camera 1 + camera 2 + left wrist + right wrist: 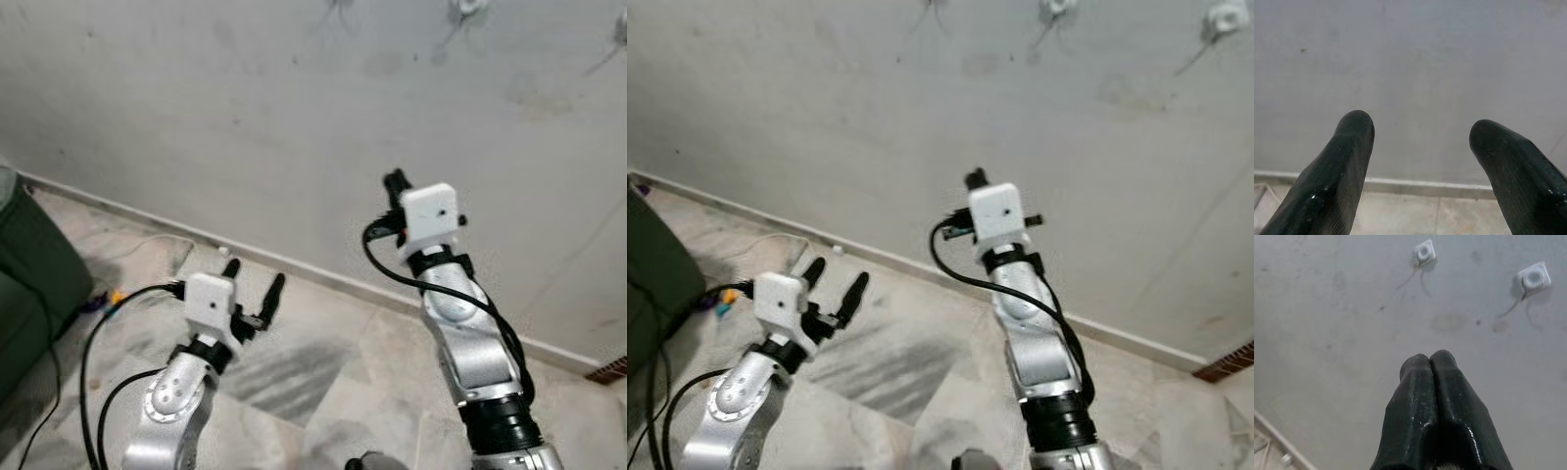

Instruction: Hang keys on a hook

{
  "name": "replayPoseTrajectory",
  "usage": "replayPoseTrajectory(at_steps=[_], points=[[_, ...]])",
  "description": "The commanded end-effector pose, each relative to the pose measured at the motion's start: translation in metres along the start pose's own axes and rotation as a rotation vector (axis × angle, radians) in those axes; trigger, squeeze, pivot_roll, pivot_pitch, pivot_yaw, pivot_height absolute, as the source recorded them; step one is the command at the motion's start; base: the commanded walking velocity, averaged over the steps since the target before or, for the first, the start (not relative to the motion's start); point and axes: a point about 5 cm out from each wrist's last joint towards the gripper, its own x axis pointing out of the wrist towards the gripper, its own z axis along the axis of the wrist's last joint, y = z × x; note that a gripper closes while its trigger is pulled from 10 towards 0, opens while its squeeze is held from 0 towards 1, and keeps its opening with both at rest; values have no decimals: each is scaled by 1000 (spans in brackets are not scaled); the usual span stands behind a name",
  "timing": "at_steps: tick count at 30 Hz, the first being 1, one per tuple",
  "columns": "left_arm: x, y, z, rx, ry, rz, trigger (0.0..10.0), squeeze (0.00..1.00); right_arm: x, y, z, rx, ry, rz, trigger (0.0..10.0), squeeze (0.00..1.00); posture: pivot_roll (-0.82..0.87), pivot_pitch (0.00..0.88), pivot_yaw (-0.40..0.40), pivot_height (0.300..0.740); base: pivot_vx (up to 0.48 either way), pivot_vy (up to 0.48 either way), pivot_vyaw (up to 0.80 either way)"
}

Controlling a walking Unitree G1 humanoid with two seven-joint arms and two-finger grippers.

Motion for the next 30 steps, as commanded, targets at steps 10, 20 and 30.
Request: replayPoseTrajectory(at_steps=[10, 20, 30], points=[[-3, 6, 0, 15, 6, 6, 10000, 0, 2, 7, 5, 11, -18, 19, 10000, 0, 30, 142, 6, 740, 263, 402, 0], [-3, 8, -1, 11, 9, 9, 10000, 0, 2, 5, 3, 34, -13, -4, 10000, 0, 32, 141, 7, 740, 167, 235, 0], [-4, 9, 1, 32, 3, 18, 10000, 0, 4, 5, 2, 49, 2, -5, 10000, 0, 40, 137, 6, 740, 0, 0, -361]])
